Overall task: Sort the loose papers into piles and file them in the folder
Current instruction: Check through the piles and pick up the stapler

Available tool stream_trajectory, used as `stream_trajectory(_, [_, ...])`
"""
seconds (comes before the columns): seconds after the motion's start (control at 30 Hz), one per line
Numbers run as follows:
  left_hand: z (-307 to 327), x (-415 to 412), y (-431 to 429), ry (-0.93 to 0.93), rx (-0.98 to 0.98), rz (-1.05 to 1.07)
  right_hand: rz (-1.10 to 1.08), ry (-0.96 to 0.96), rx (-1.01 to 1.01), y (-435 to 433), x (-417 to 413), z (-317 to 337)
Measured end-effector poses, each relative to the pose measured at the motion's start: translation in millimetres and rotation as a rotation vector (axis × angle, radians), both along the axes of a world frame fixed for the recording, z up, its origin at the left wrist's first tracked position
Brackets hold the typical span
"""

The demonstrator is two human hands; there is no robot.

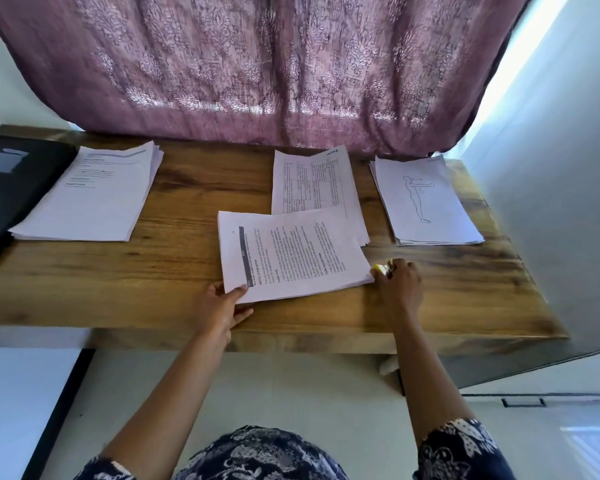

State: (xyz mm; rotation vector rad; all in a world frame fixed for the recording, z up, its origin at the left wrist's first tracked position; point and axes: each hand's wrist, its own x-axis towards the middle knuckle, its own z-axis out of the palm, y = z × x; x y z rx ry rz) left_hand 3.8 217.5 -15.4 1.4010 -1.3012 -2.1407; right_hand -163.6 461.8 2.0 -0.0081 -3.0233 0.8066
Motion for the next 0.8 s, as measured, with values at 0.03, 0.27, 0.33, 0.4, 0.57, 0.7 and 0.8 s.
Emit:
stream_trajectory(0.03, [1,-3,7,0.016,-0.003,0.032,-0.005,0.012,-0.003,6,-7,-3])
stream_trajectory(0.27, [11,-12,36,0.099,-0.137,0.238,0.028,-0.008,0.168,17,-28,-15])
stream_trajectory(0.33, [17,-9,38,0.118,-0.274,0.234,0.044,0.023,0.151,11,-27,-8])
stream_trajectory(0.4, [32,-8,39,0.15,-0.451,0.218,0.142,0.077,0.042,-5,-30,5])
stream_trajectory(0.57, [95,-7,23,0.263,-0.66,0.173,0.595,0.081,-0.273,-70,-38,38])
stream_trajectory(0.7, [144,3,-7,0.339,-0.763,0.107,0.755,-0.244,-0.652,-124,-38,67])
stream_trajectory(0.8, [166,11,-38,0.341,-0.772,0.065,0.814,-0.478,-0.878,-151,-40,74])
